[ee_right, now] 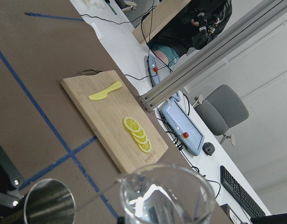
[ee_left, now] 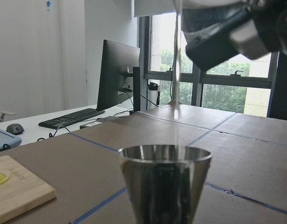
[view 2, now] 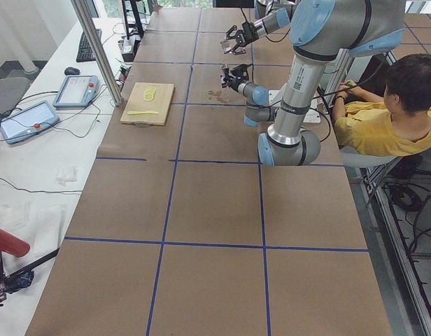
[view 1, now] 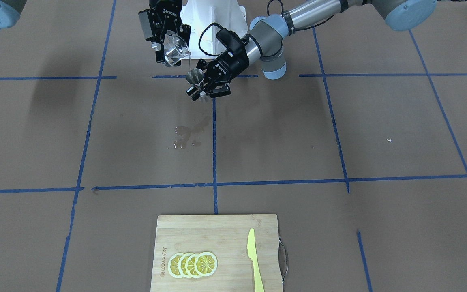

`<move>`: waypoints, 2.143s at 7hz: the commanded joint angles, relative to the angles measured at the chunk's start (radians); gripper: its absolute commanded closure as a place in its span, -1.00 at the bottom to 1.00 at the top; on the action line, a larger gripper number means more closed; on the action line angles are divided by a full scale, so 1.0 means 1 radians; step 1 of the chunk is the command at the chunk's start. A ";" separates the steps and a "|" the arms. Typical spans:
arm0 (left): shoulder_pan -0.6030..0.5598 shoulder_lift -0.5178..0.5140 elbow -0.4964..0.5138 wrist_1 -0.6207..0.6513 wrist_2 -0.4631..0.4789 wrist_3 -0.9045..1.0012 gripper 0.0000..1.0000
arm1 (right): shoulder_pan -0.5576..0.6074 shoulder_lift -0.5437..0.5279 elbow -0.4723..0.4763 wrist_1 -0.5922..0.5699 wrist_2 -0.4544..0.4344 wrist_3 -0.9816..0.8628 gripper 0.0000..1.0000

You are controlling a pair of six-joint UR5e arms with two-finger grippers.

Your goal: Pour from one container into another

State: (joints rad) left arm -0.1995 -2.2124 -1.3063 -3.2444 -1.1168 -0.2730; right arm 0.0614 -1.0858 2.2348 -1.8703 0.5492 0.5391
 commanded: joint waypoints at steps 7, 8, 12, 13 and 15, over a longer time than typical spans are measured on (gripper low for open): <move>0.000 -0.023 0.021 0.000 0.000 0.000 1.00 | 0.000 0.018 0.000 -0.062 -0.006 -0.065 1.00; 0.000 -0.023 0.019 0.000 0.000 0.000 1.00 | 0.000 0.018 0.000 -0.063 -0.006 -0.073 1.00; 0.002 -0.021 0.019 0.000 0.005 0.000 1.00 | 0.003 0.017 0.008 -0.092 -0.008 -0.116 1.00; 0.002 -0.023 0.019 0.000 0.005 0.000 1.00 | 0.005 0.017 0.008 -0.092 -0.008 -0.131 1.00; 0.003 -0.023 0.021 0.000 0.005 0.000 1.00 | 0.005 0.015 0.008 -0.092 -0.008 -0.145 1.00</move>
State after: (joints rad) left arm -0.1969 -2.2348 -1.2861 -3.2444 -1.1122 -0.2730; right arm 0.0655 -1.0696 2.2429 -1.9616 0.5415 0.4059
